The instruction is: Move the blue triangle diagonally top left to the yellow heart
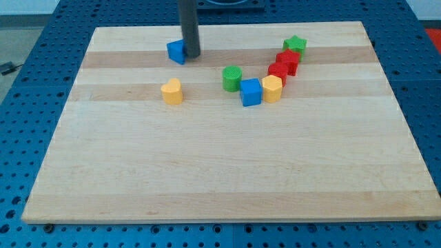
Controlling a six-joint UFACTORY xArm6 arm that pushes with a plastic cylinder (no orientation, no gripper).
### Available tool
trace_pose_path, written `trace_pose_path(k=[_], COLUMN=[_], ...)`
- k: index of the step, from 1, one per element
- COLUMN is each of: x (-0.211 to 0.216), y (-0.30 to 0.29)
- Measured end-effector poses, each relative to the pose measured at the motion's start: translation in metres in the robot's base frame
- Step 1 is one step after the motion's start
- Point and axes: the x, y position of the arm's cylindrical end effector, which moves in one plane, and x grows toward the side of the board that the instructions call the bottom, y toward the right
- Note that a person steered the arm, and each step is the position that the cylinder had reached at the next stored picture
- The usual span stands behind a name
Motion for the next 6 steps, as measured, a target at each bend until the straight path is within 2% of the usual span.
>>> trace_pose_path(k=[1, 3, 4, 5, 6], x=[0.026, -0.031, -0.05, -0.025, 0.044], y=[-0.016, 0.052, 0.022, -0.019, -0.02])
